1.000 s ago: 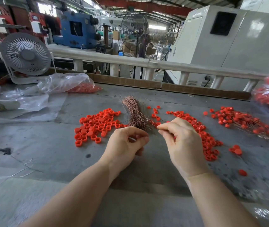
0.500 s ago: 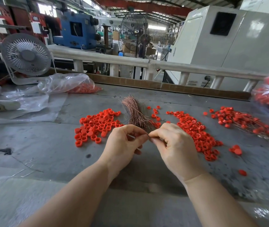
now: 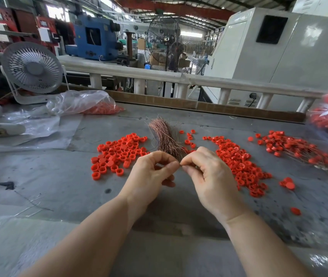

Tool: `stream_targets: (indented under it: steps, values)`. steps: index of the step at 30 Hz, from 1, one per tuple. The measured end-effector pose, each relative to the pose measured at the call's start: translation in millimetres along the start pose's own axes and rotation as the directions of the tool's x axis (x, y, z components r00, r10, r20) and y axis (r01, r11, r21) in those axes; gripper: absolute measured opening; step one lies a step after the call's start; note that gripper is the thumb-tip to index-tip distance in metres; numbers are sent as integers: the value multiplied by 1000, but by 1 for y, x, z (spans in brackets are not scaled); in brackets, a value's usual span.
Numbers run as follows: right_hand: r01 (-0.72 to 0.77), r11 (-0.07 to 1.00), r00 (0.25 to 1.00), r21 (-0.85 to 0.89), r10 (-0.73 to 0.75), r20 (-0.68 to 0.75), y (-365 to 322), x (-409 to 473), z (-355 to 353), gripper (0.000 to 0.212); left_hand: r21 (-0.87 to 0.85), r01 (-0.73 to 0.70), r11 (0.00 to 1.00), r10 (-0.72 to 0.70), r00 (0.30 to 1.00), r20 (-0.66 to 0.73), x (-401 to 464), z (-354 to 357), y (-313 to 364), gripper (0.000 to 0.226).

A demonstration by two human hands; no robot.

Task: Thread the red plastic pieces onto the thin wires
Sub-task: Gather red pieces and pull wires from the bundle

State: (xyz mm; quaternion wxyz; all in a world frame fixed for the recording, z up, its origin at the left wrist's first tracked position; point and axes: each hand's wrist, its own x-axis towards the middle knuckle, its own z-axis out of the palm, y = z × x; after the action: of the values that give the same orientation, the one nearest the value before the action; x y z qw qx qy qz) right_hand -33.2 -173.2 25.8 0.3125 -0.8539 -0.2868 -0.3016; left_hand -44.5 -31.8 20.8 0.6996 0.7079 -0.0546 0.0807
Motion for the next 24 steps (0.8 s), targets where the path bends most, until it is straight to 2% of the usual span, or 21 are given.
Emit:
stream_targets:
  steps: [4, 13, 24]
  values:
    - [-33, 999, 999, -4, 33, -14, 3, -1, 1, 9, -75, -13, 997, 11, 1000, -18, 0, -1, 0, 14]
    - [-33, 999, 999, -15, 33, -3, 4, -1, 1, 8, 267, -148, 952, 164, 986, -38, 1, 1, -3, 29]
    - [-97, 995, 995, 21, 96, 17, 1, -1, 1, 13, 404, -198, 893, 246, 967, -70, 2, 1, -3, 27]
